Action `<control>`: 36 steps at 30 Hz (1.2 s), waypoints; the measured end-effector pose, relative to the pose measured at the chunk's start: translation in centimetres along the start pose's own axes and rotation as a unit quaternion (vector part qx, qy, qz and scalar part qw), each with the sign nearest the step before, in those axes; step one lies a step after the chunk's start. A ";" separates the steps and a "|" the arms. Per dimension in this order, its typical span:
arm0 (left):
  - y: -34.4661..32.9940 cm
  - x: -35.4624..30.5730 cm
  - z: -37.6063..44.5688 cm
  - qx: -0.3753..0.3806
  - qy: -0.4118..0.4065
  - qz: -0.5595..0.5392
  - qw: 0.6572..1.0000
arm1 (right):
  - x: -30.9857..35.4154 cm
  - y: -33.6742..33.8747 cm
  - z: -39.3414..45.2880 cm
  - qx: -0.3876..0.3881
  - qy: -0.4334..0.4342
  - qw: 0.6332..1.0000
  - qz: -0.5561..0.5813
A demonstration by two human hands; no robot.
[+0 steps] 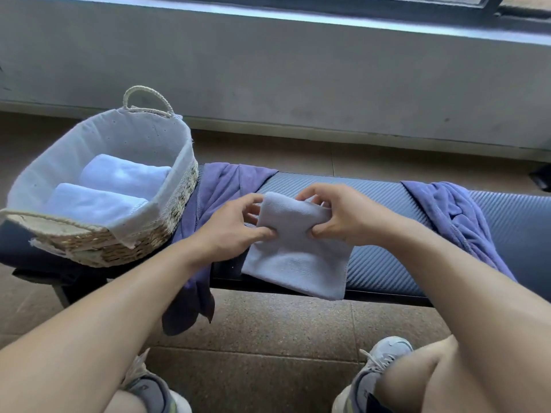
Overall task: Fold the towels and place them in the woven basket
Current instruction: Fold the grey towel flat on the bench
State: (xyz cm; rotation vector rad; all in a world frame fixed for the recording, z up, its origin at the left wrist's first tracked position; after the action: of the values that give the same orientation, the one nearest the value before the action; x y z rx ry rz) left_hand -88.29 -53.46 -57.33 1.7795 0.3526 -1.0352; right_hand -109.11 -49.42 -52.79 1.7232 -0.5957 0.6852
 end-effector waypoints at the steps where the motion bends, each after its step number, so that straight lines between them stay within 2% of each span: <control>1: 0.1 0.0 0.1 0.006 -0.002 -0.015 1.000 | 0.3 -0.2 -0.1 -0.008 0.014 1.000 -0.019; 3: 0.1 -0.1 0.2 0.010 -0.004 -0.006 1.000 | 0.4 -0.4 -0.4 -0.022 0.024 0.998 -0.049; 8: -0.1 0.4 0.3 0.001 0.018 0.022 1.000 | -1.1 0.2 -0.9 0.002 -0.065 0.991 -0.120; 10: -0.1 0.8 0.5 -0.018 0.030 0.010 0.999 | -1.4 0.2 -0.8 -0.005 -0.073 0.990 -0.122; 15: 0.0 0.9 0.7 -0.062 0.033 -0.023 0.997 | -0.9 0.6 0.0 -0.105 -0.032 0.986 -0.127; 19: 0.4 0.8 0.4 -0.053 -0.009 -0.008 0.999 | -0.6 0.2 0.0 -0.123 0.007 0.979 -0.165; 23: 0.2 0.9 -0.4 -0.100 -0.047 0.085 0.990 | -0.2 -0.3 -0.4 -0.121 0.051 0.970 -0.206; 25: 0.0 0.3 -0.9 -0.136 -0.101 0.158 0.973 | -0.3 -0.4 -0.7 -0.121 0.056 0.964 -0.230; 29: -0.5 -0.1 -1.6 -0.154 -0.181 0.240 0.941 | -0.4 -0.9 -1.7 -0.087 0.071 0.964 -0.240; 32: -0.6 -0.4 -2.1 -0.144 -0.210 0.270 0.929 | -0.7 -0.8 -3.1 0.000 0.061 0.971 -0.232; 34: -0.6 -0.6 -2.5 -0.122 -0.223 0.271 0.928 | -1.0 -0.8 -3.8 0.039 0.053 0.974 -0.216; 36: -0.5 -0.7 -2.8 -0.103 -0.230 0.247 0.936 | -1.3 -0.8 -4.0 0.037 0.041 0.982 -0.183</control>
State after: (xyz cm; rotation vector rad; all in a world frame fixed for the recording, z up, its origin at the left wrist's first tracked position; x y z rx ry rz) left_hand -87.66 -50.63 -56.71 1.2885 -0.2614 -0.9673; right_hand -110.02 -45.32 -53.44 1.8021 -0.1883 0.5176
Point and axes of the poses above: each hand's wrist, its own z-axis towards the middle knuckle, its own y-axis out of the back of the hand, x = y × z, the point moved 4 cm from there along z, towards the middle knuckle, and after that the axes turned 8 degrees about z, right-handed, at the moved point
